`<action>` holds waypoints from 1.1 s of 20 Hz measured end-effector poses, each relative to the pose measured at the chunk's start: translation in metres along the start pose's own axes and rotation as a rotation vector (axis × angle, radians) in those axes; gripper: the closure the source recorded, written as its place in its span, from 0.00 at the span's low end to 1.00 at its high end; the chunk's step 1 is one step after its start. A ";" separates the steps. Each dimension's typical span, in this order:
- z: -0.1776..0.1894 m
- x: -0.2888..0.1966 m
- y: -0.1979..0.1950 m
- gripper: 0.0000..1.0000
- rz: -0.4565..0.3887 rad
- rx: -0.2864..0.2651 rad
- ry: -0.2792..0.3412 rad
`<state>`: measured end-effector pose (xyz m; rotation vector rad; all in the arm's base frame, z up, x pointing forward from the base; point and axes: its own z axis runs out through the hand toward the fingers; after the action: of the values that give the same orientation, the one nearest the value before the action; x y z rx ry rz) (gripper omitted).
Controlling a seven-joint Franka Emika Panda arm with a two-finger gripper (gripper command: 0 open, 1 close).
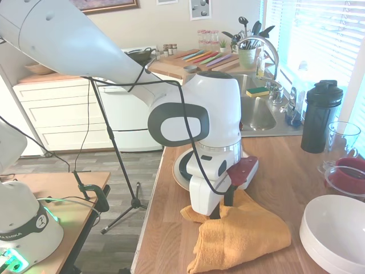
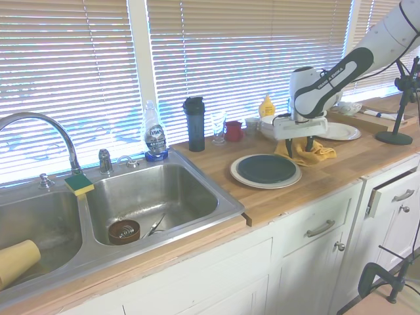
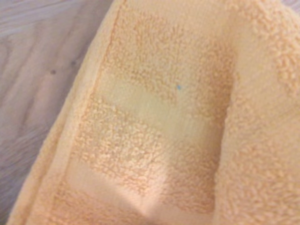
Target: Wipe the blue plate in counterclockwise motion
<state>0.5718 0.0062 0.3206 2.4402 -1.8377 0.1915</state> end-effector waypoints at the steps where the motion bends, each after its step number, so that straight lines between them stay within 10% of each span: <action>1: 0.000 -0.001 0.000 1.00 -0.001 0.000 -0.001; 22: -0.002 0.001 0.001 1.00 0.008 0.004 -0.085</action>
<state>0.5713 0.0058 0.3227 2.4808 -1.8819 0.0932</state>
